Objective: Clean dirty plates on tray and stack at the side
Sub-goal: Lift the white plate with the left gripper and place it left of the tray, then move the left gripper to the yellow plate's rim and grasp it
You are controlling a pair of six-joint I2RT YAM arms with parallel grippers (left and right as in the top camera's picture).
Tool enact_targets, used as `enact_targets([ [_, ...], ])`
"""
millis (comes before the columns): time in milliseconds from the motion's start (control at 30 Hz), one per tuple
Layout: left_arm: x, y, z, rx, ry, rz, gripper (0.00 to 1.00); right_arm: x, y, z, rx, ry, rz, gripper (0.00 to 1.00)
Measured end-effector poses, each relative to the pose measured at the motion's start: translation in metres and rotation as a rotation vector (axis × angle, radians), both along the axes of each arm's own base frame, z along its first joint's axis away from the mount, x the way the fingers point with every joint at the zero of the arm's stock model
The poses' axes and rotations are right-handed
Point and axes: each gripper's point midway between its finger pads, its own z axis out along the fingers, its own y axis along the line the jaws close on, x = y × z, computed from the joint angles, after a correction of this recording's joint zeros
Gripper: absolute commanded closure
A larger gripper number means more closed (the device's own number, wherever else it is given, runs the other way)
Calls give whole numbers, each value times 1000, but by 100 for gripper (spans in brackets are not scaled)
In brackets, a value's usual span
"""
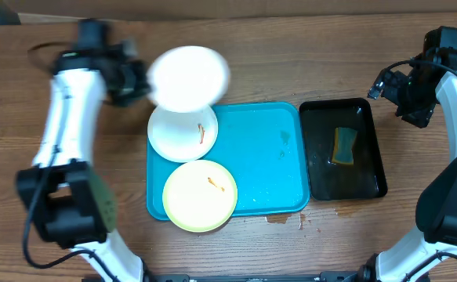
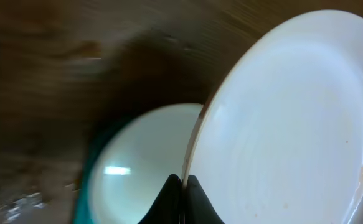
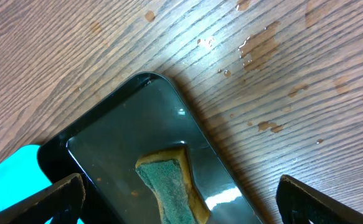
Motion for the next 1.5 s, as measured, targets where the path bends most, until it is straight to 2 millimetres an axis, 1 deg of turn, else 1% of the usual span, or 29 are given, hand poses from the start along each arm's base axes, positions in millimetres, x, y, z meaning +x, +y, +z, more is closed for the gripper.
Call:
enact_targets([
  [33,-3,21,-1,0,13,49,96,0,0,0,0,-1,0,0],
  [100,-16,74,-5,24,52,171,96,0,0,0,-1,-1,0,0],
  [133,-20,86,-6,32,63,200,96,0,0,0,0,0,0,0],
  [167,-33,117,-10,67,98,274,96,0,0,0,0,0,0,0],
  [267,-56,164,-16,125,151,387,96,0,0,0,0,0,0,0],
  [333,-67,189,-20,153,165,449,96,0,0,0,0,0,0,0],
  [400,-76,208,-28,169,171,506,96,0,0,0,-1,0,0,0],
  [467,-83,221,-40,179,178,548,96,0,0,0,-1,-1,0,0],
  [500,-86,223,-50,183,185,559,96,0,0,0,0,0,0,0],
  [633,-93,215,-80,182,208,553,96,0,0,0,0,0,0,0],
  [667,-95,214,-88,183,207,553,92,0,0,0,0,0,0,0],
  [700,-95,213,-93,186,204,550,82,0,0,0,0,0,0,0],
  [733,-95,212,-97,185,202,551,65,0,0,0,0,0,0,0],
  [767,-95,211,-99,186,201,548,33,0,0,0,-1,-1,0,0],
  [800,-96,211,-101,185,203,550,10,0,0,0,-1,-1,0,0],
  [833,-96,210,-101,184,205,551,7,0,0,0,0,0,0,0],
  [867,-96,210,-101,181,204,550,5,0,0,0,0,0,0,0],
  [900,-95,208,-101,171,201,547,7,0,0,0,-1,-1,0,0],
  [933,-95,204,-101,148,201,539,11,0,0,0,0,0,0,0],
  [967,-95,196,-100,112,205,522,18,0,0,0,-1,-1,0,0],
  [1000,-95,189,-100,73,208,505,22,0,0,0,-1,-1,0,0],
  [1133,-103,153,-95,-88,240,419,22,0,0,0,0,0,0,0],
  [1233,-113,133,-86,-146,272,368,23,0,0,0,0,0,0,0],
  [1267,-120,125,-75,-153,273,349,23,0,0,0,0,0,0,0],
  [1333,-123,118,-55,-137,243,326,22,0,0,0,-1,-1,0,0],
  [1400,-123,105,-27,-97,181,291,21,0,0,0,-1,-1,0,0],
  [1433,-123,100,-17,-74,153,272,20,0,0,0,0,-1,0,0],
  [1500,-122,81,5,-21,95,211,19,0,0,0,0,0,0,0],
])
